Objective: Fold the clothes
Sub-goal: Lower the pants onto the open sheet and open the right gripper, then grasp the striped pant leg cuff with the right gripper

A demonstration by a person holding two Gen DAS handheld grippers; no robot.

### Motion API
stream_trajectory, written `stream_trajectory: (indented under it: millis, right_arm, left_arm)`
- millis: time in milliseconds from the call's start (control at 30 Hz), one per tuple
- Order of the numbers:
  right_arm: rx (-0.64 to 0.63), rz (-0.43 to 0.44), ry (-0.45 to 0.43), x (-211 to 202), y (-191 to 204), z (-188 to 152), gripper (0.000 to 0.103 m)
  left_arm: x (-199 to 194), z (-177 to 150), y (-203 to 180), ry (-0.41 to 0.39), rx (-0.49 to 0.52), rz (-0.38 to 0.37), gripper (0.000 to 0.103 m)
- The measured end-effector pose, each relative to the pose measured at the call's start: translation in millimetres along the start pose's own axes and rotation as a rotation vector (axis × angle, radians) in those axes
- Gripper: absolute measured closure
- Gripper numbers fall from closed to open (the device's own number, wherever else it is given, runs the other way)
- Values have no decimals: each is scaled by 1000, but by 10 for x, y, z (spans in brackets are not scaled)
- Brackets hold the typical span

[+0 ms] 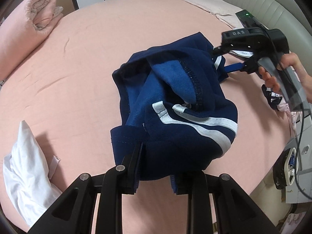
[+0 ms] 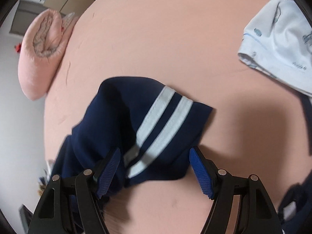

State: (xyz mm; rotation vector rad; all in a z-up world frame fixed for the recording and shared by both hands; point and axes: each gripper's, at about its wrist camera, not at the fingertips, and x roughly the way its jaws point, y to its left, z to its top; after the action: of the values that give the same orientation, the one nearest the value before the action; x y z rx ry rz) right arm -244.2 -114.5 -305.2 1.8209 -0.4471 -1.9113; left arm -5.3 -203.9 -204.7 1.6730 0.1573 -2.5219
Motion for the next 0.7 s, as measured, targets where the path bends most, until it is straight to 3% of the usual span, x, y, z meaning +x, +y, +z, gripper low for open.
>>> stream_trajectory:
  millis: [200,233,267,333,433,567,700]
  right_arm:
    - [79,42,-23,48,-158,7,31]
    - [96,45,-33,21,-209,19,38]
    - [113,48,-43,-6,-261,30,53]
    - [162,66,-58,-32,-361,16,65]
    - [214,111,-65,-32,-461,4,70]
    - [151,113,-81,-55,-376,17,92]
    - [69,118,-98,-95,-154,20,95]
  left_arm:
    - [23,8,24,8,-17,-19,82]
    - [29,4,27,10,-20,-21,82]
    - [1,-17,37,13,-25,-25,82]
    - [-9,-42,52,28,-41,-43,82]
    - [-9,-57,41,37,-45,-51,82]
    - [9,-40,-4,35,-34,-49,82]
    - [-27,-27,22,29,-79,-82,82]
